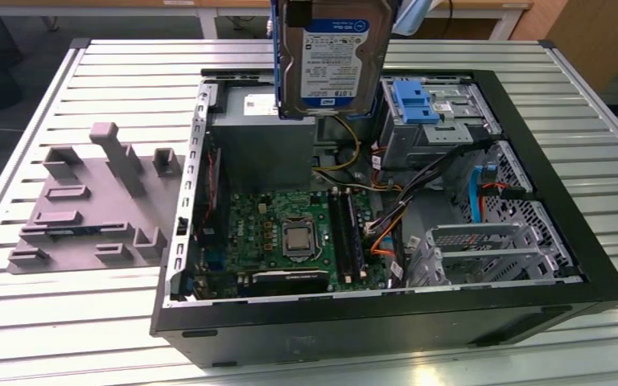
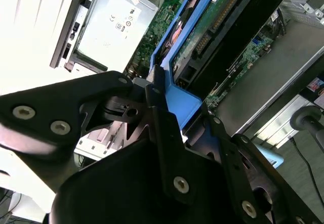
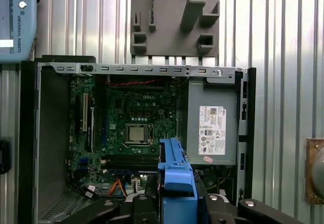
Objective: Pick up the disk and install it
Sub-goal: 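Insert the disk into the insertion slot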
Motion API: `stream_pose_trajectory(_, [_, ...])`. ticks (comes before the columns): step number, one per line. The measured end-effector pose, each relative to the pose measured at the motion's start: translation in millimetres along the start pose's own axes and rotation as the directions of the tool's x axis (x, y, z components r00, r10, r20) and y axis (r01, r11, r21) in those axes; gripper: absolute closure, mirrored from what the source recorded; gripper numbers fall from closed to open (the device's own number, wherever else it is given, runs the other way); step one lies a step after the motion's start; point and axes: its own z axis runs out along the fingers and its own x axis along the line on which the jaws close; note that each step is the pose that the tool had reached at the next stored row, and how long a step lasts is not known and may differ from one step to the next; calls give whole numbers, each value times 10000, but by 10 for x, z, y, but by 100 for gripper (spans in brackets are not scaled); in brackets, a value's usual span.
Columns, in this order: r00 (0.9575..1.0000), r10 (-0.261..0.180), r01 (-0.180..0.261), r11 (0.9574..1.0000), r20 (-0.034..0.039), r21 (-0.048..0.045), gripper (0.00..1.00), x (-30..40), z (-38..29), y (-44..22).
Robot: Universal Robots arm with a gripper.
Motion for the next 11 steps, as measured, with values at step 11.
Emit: stream_pose_trajectory(11, [10000, -1, 1, 10000, -2, -1, 64, 34, -1, 0])
